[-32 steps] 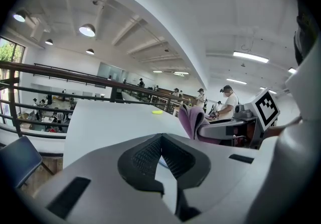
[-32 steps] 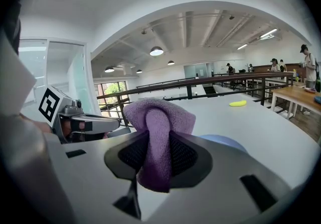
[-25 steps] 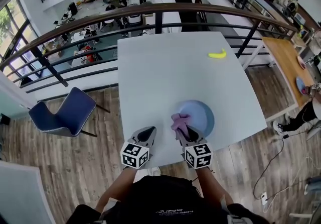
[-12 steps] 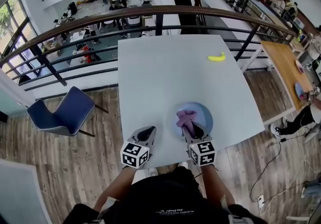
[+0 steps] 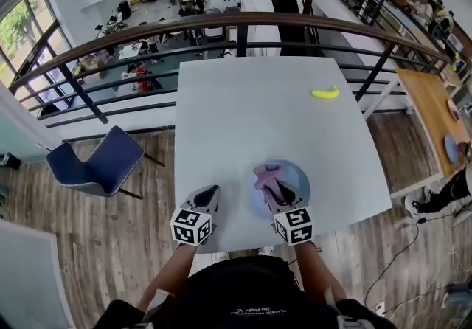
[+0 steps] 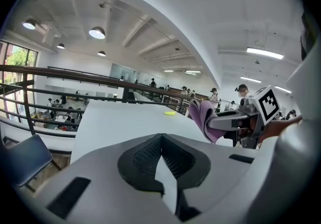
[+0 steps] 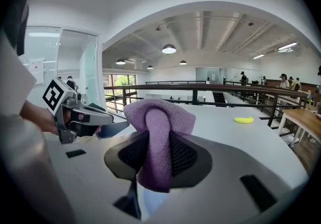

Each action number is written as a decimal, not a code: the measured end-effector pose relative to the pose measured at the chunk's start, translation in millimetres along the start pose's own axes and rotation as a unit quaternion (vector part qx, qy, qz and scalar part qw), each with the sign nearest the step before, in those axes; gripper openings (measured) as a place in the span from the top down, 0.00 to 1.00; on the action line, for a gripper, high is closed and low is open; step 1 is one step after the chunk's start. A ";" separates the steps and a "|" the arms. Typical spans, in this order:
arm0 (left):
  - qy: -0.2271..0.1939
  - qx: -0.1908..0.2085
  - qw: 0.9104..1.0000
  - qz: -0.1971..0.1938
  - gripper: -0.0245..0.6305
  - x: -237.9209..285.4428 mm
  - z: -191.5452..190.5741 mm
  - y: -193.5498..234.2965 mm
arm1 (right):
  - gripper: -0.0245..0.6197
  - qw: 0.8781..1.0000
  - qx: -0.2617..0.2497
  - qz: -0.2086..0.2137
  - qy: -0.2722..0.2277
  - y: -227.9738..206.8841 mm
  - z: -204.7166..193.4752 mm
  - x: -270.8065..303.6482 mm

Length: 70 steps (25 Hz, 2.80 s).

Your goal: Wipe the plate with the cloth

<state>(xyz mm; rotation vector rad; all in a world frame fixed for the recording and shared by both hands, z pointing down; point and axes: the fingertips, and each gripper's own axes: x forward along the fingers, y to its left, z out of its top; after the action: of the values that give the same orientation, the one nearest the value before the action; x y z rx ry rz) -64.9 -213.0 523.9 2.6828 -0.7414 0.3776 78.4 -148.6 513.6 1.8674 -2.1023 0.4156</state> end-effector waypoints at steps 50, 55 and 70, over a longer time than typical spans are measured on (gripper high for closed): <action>0.010 -0.034 0.993 0.109 0.94 88.2 -26.4 -57.7 | 0.78 0.987 -0.016 0.151 0.047 -84.1 -53.8 31.1; 0.021 -0.048 0.993 0.103 0.94 95.6 -39.4 -55.1 | 0.78 0.986 -0.020 0.155 0.063 -81.0 -59.2 41.6; 0.042 -0.079 0.990 0.112 0.94 102.6 -57.6 -17.4 | 0.78 0.971 -0.050 0.188 0.138 -58.3 -90.8 82.9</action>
<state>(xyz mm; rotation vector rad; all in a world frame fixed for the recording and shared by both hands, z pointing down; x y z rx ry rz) 20.0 -222.7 606.6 2.4290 -1.0055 0.4620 129.8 -193.7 631.3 1.2689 -2.2281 0.6012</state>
